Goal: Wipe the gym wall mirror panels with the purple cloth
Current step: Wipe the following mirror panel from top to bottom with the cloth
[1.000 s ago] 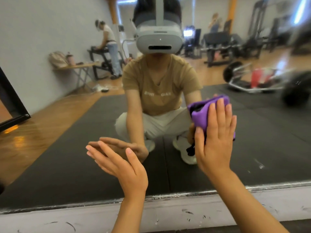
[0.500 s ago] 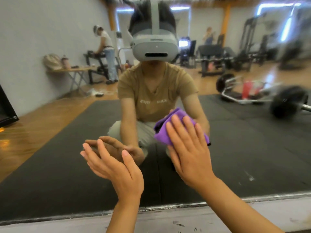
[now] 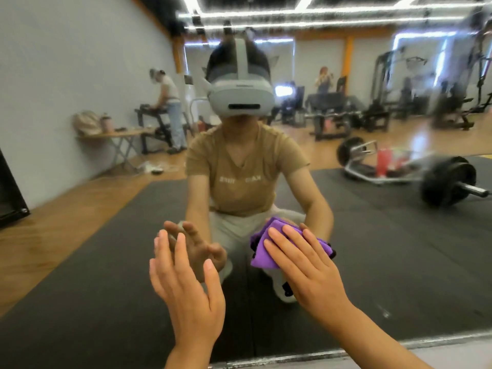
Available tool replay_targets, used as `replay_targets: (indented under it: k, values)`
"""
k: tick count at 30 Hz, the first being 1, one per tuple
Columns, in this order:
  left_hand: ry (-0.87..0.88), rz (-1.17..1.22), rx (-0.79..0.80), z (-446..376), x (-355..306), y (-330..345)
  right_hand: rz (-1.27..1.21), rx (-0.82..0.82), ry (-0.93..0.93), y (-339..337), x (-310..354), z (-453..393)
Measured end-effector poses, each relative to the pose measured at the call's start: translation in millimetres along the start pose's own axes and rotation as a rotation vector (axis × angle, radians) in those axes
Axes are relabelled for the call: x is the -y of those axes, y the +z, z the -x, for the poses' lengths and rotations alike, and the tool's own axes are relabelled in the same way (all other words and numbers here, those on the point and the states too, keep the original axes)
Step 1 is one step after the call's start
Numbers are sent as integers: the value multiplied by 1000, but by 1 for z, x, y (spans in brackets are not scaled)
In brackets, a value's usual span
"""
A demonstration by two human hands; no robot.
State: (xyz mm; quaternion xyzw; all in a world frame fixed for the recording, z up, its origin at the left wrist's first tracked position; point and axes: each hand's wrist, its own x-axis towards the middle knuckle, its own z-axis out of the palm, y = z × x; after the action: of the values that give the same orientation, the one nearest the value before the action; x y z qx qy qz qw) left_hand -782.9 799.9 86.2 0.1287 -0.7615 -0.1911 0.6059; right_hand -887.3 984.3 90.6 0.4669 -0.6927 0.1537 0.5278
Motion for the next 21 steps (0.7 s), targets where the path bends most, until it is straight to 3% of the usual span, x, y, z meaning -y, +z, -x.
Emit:
replay_targets:
  k: [9, 13, 17, 21]
  values:
    - [-29, -152, 143, -42, -35, -34, -113, 154, 83, -48, 2, -34]
    - [-43, -236, 333, -78, -62, -68, -162, 329, 104, -83, -2, -60]
    - [-65, -360, 585, -121, -90, -100, -254, 589, 285, -130, -15, -111]
    - [-3, -409, 703, -178, -129, -125, -306, 661, 311, -175, -41, -175]
